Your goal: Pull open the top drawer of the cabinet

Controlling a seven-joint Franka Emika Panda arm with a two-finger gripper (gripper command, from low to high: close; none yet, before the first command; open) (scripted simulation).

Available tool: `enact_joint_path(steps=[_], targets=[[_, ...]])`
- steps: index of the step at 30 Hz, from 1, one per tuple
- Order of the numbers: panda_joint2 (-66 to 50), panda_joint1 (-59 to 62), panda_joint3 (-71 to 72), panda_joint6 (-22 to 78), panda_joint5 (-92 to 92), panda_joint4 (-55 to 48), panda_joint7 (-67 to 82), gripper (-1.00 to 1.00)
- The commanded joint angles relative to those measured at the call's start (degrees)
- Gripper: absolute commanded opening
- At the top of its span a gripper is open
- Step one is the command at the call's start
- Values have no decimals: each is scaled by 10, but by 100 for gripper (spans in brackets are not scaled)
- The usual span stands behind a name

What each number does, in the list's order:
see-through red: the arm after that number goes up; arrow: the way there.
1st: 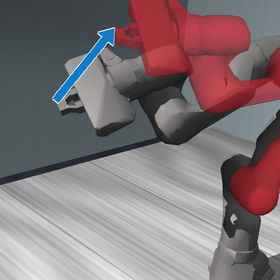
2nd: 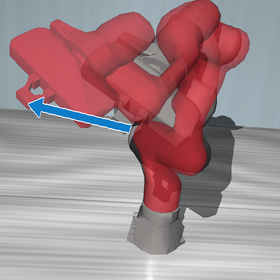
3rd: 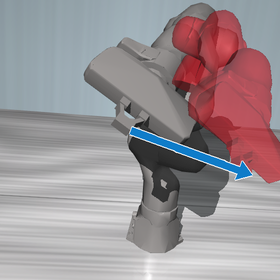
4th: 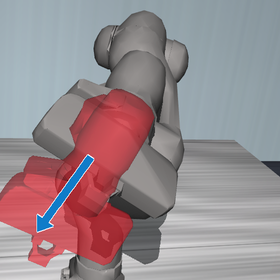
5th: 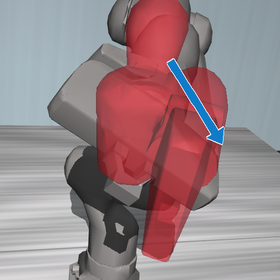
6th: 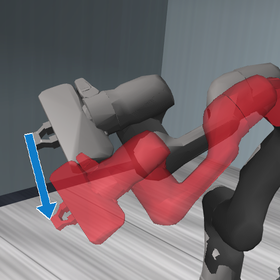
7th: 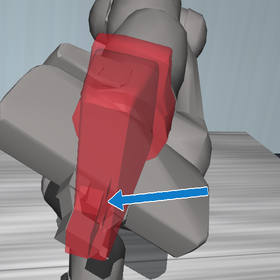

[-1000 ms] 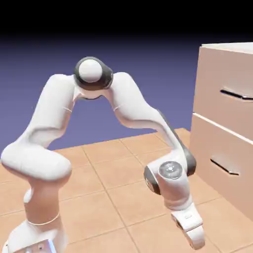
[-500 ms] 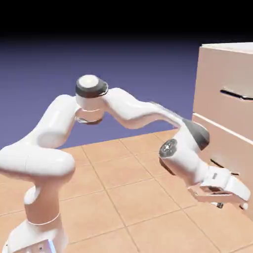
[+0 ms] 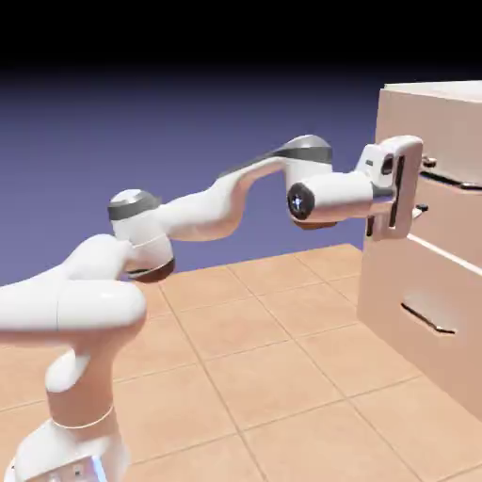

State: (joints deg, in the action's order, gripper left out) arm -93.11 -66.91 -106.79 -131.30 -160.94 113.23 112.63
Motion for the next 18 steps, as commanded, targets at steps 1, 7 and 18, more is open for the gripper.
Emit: enact_joint_path(steps=[1, 7, 18], targets=[[1, 13, 1, -8, -1, -21, -2, 0], [1, 9, 1, -5, -2, -14, -1, -100], [-18, -140, -21, 75, 26, 215, 20, -100]])
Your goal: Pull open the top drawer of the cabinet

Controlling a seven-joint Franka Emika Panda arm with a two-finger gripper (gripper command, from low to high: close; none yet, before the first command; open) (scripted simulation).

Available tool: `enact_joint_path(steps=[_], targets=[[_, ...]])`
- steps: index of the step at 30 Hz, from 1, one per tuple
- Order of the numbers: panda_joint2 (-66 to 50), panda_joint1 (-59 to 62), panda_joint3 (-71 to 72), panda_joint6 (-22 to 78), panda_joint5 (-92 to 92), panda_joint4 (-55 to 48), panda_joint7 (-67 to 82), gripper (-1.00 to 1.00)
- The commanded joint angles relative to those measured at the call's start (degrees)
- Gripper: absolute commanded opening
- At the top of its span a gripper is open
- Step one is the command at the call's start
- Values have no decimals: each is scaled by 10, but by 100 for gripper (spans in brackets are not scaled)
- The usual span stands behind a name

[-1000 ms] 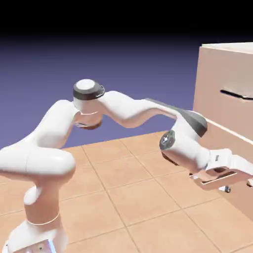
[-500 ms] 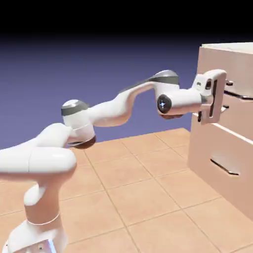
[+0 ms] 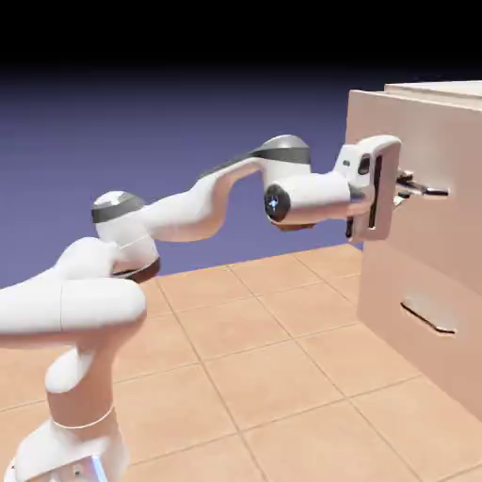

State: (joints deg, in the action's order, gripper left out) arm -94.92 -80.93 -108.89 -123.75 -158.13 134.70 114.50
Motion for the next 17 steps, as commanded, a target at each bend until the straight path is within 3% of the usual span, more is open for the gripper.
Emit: enact_joint_path(steps=[1, 11, 12, 17], targets=[[-2, -14, -3, 6, 2, 21, 2, -100], [-39, -165, -50, 54, 66, 219, 6, -100], [-39, -165, -50, 54, 66, 219, 6, 100], [-60, -240, -83, 59, 114, 298, 5, 100]])
